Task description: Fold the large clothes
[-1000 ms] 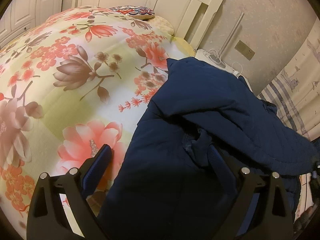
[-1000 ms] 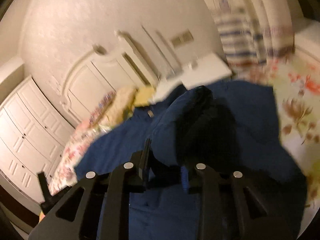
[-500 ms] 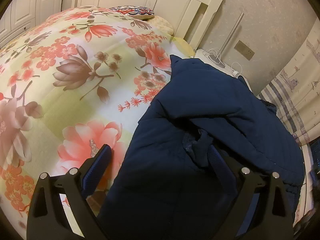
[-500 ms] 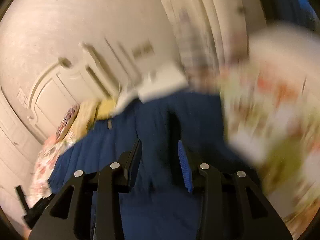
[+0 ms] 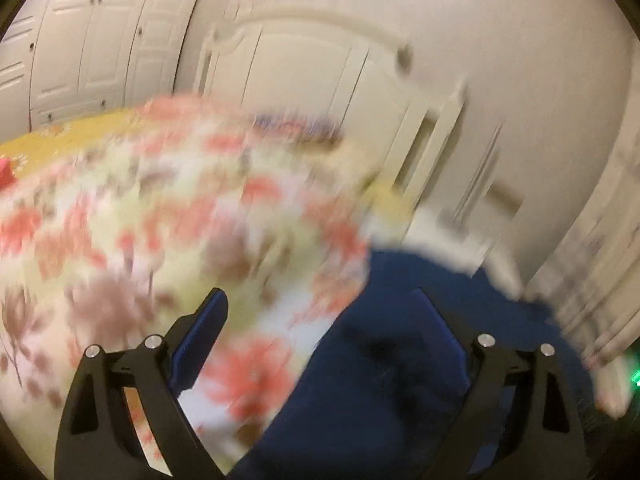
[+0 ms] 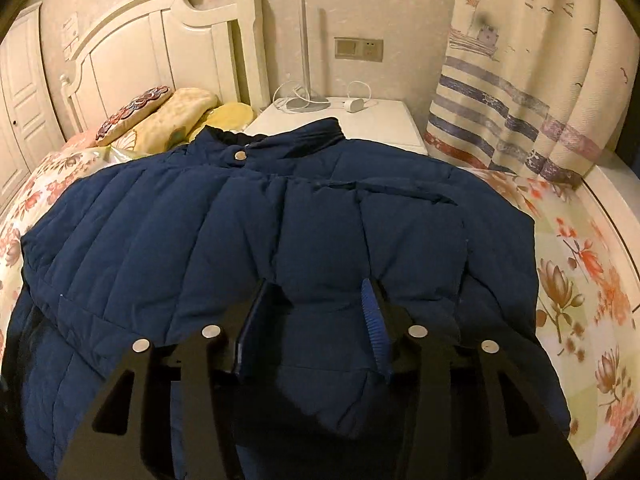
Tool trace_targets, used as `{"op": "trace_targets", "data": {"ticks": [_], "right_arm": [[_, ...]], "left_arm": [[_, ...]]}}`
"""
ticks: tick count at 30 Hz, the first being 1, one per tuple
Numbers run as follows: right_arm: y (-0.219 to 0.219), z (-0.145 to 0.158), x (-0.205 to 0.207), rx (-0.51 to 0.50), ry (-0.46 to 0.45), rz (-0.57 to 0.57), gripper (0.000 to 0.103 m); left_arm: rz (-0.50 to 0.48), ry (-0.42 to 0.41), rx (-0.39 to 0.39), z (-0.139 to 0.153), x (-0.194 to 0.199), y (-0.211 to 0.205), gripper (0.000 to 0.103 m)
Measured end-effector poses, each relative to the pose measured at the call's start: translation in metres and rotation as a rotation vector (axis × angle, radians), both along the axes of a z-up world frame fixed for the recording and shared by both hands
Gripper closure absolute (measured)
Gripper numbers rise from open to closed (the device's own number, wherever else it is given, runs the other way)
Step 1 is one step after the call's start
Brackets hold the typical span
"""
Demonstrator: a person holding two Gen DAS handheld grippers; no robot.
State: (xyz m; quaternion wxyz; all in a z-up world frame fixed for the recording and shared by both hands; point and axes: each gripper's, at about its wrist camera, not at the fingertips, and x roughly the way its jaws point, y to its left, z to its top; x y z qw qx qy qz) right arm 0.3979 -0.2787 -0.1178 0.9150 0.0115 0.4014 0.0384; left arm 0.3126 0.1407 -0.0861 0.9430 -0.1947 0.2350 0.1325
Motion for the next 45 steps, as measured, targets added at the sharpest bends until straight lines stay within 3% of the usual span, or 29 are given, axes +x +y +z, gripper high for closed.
{"op": "trace_targets", "data": {"ticks": [2,3,7,10,14,16,24,26,27,28,30,32,34,35,38,43,45], "right_arm": [[0.006,-0.001,0.000,-0.022,0.000,0.005,0.056],[0.008,-0.001,0.002,-0.034,0.000,0.005,0.056],[0.007,0.002,0.002,-0.030,0.000,0.006,0.056],[0.005,0.002,0.001,-0.014,0.000,0.006,0.056],[0.005,0.003,0.000,-0.011,0.001,0.007,0.055],[0.004,0.003,0.000,0.008,-0.002,0.011,0.055],[0.003,0.007,-0.003,0.048,-0.020,0.030,0.046],[-0.005,0.018,-0.016,0.050,-0.107,-0.048,0.046],[-0.008,0.025,-0.025,0.040,-0.178,-0.103,0.042],[-0.013,0.039,-0.042,0.047,-0.305,-0.150,0.040],[-0.013,0.052,-0.051,0.038,-0.382,-0.158,0.019],[-0.007,0.045,-0.040,0.005,-0.321,-0.112,0.011],[0.003,0.016,-0.011,-0.053,-0.093,-0.077,0.012],[0.007,0.010,-0.002,-0.076,-0.033,-0.071,0.011],[0.006,0.008,0.005,-0.065,0.001,-0.064,0.011],[-0.004,0.049,-0.006,-0.036,-0.168,-0.115,0.011],[-0.003,0.060,0.009,-0.030,-0.168,-0.070,0.011]], "left_arm": [[-0.082,0.000,0.024,0.019,0.013,-0.017,0.006],[-0.145,0.023,0.073,0.029,0.028,-0.037,0.005],[-0.307,0.095,0.185,0.031,0.074,-0.095,0.002],[-0.365,0.215,0.234,0.005,0.116,-0.126,0.002],[-0.398,0.395,0.311,-0.054,0.155,-0.146,0.002],[-0.419,0.358,0.360,-0.071,0.153,-0.148,0.002],[-0.409,0.363,0.377,-0.074,0.149,-0.147,0.002],[-0.401,0.363,0.390,-0.074,0.149,-0.149,0.002],[-0.398,0.363,0.397,-0.073,0.149,-0.153,0.002],[-0.394,0.362,0.403,-0.072,0.149,-0.154,0.002],[-0.390,0.359,0.403,-0.072,0.148,-0.154,0.002],[-0.389,0.359,0.400,-0.071,0.148,-0.154,0.002],[-0.389,0.359,0.400,-0.071,0.148,-0.153,0.002],[-0.389,0.358,0.399,-0.071,0.148,-0.153,0.002],[-0.387,0.357,0.393,-0.071,0.149,-0.152,0.002],[-0.386,0.357,0.391,-0.071,0.149,-0.151,0.002],[-0.386,0.356,0.392,-0.070,0.149,-0.151,0.002]]}}
